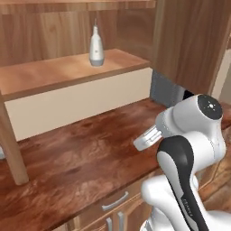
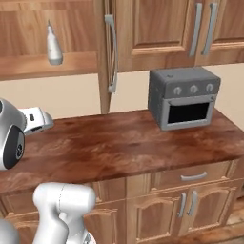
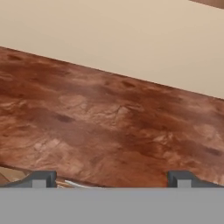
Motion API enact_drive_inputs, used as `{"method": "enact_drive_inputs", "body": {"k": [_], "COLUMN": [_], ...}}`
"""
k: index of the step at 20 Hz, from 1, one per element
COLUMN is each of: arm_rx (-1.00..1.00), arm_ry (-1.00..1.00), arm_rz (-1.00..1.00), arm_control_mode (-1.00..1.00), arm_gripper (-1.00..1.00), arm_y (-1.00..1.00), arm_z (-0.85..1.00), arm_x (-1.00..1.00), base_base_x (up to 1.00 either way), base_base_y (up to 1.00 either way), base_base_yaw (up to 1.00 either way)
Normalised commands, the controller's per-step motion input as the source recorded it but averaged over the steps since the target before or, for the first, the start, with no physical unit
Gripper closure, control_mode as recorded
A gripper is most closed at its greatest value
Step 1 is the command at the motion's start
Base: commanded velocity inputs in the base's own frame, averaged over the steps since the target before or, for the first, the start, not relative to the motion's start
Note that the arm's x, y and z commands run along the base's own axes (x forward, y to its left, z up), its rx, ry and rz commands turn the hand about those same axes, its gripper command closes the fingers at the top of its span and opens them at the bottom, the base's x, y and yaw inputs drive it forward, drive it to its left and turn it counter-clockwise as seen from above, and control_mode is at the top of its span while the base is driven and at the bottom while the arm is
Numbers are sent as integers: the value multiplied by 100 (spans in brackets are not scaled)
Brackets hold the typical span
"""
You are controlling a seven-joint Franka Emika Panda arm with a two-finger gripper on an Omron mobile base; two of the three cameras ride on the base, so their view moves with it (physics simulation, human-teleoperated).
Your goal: Move the condiment bottle and oil and vinegar bottle from the cabinet to the dining counter.
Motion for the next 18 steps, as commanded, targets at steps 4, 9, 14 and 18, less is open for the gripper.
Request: {"method": "enact_drive_inputs", "body": {"k": [4,9,14,18], "arm_rx": [0,0,0,0], "arm_ry": [0,0,0,0], "arm_rz": [0,0,0,0], "arm_control_mode": [100,100,100,100], "arm_gripper": [-100,-100,-100,-100], "arm_y": [0,0,0,0], "arm_z": [0,0,0,0], "arm_x": [0,0,0,0], "base_base_x": [74,67,27,25], "base_base_y": [4,14,58,56], "base_base_yaw": [31,30,31,29]}}
